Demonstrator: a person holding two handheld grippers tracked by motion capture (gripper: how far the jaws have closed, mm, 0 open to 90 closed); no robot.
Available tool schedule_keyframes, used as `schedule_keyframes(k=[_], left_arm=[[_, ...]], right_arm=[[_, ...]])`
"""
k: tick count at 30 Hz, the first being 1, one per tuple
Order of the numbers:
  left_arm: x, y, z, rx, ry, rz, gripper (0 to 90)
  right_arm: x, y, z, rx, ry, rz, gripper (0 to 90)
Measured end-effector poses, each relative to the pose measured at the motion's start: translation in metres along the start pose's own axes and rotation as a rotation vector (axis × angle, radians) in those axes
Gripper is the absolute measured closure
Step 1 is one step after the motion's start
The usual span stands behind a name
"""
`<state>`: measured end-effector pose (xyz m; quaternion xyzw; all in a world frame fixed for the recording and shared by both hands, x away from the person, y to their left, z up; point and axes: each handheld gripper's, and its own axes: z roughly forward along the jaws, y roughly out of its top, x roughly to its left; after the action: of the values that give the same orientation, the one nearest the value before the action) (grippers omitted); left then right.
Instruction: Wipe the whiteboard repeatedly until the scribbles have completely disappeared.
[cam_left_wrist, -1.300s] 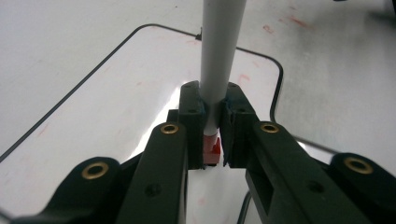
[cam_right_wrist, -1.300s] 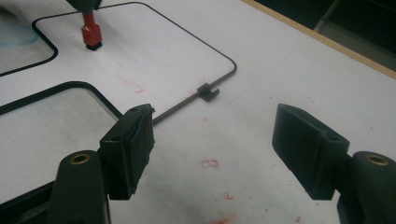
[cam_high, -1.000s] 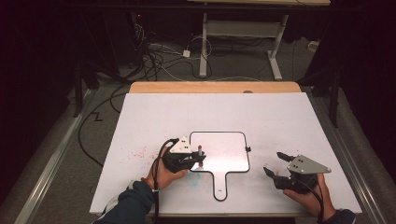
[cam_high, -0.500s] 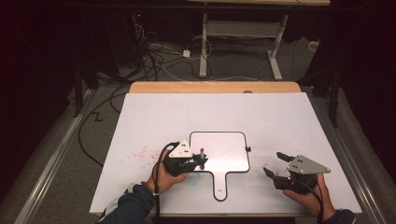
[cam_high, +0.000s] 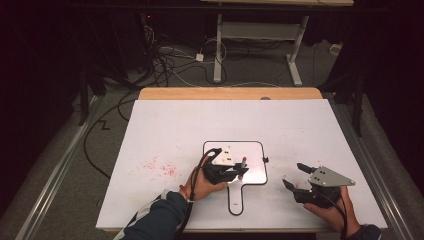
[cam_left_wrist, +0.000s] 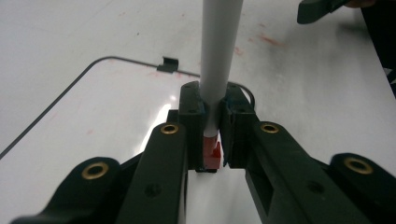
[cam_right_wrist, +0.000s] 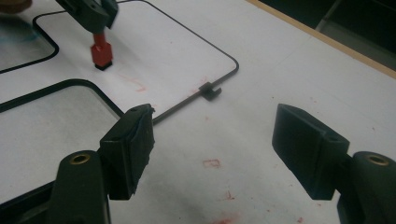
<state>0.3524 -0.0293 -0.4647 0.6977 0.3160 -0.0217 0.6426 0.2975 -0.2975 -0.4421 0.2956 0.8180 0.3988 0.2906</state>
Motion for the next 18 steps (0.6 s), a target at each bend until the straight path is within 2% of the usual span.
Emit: schedule_keyframes(k=[6, 11, 14, 18], left_arm=[[-0.008, 0.003, 0.03, 0.008, -0.036, -0.005, 78.9], [-0.015, 0.002, 0.049, 0.01, -0.057, -0.002, 78.9], [-0.02, 0.002, 0.056, 0.017, -0.064, 0.006, 78.9], [-0.02, 0.003, 0.057, 0.021, -0.062, -0.001, 78.9]], right_arm=[[-0.002, -0.001, -0.001, 0.0, -0.004, 0.005, 30.3], [-0.003, -0.002, -0.002, -0.002, -0.005, 0.011, 30.3], [-0.003, -0.002, -0.002, -0.003, -0.005, 0.01, 30.3], [-0.003, -0.002, -0.003, -0.002, -0.003, 0.008, 30.3]])
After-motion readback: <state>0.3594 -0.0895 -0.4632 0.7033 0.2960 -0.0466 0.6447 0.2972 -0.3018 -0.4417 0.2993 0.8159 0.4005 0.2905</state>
